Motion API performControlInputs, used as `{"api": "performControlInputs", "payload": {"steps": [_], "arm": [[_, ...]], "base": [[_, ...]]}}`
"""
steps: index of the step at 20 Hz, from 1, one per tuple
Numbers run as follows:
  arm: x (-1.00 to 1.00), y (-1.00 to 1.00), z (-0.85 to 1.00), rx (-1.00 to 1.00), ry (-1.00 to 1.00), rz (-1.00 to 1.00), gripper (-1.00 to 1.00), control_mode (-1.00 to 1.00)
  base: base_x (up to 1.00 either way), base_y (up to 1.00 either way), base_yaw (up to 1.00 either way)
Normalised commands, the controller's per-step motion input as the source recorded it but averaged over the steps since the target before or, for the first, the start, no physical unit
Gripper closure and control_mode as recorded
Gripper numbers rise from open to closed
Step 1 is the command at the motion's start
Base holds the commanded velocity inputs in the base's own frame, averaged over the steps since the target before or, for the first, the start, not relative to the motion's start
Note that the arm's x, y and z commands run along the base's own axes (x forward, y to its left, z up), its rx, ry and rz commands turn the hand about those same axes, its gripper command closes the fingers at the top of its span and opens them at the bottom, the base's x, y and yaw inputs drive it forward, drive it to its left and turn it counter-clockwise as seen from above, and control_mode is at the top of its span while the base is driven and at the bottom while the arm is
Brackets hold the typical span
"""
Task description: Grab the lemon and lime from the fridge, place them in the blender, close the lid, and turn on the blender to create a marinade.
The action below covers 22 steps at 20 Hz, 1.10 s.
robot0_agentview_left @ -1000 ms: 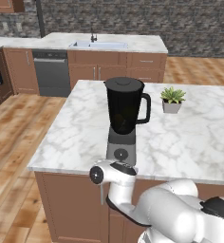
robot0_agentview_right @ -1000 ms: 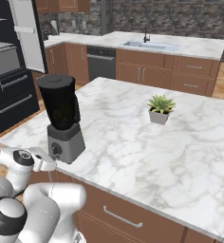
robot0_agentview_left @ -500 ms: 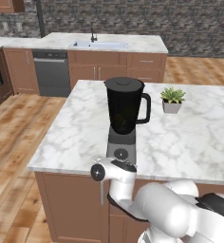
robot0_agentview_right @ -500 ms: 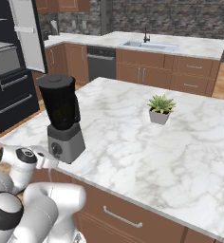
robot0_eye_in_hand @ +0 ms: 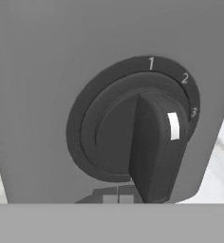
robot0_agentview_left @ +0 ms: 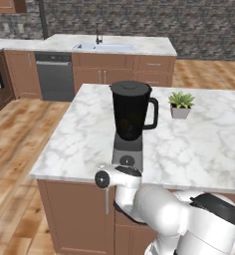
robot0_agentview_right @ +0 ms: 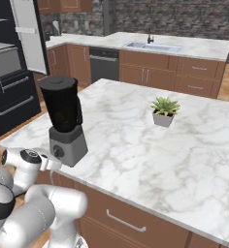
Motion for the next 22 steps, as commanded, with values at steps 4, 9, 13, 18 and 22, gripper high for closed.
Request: {"api": "performControlInputs", "payload": {"steps": [4,9,13,18,22], "arm": [[0.29,-0.24,-0.26,0.0,0.0,0.07,1.0,-1.0],[0.26,-0.39,-0.39,0.0,0.0,0.1,1.0,-1.0],[0.02,-0.55,-0.32,0.0,0.0,0.13,1.0,-1.0],[-0.31,-0.15,0.12,0.04,-0.07,0.12,1.0,-1.0],[-0.59,0.02,0.42,0.0,-0.15,0.13,1.0,-1.0]], "base": [[0.0,0.0,0.0],[0.0,0.0,0.0],[0.0,0.0,0.0],[0.0,0.0,0.0],[0.0,0.0,0.0]]}}
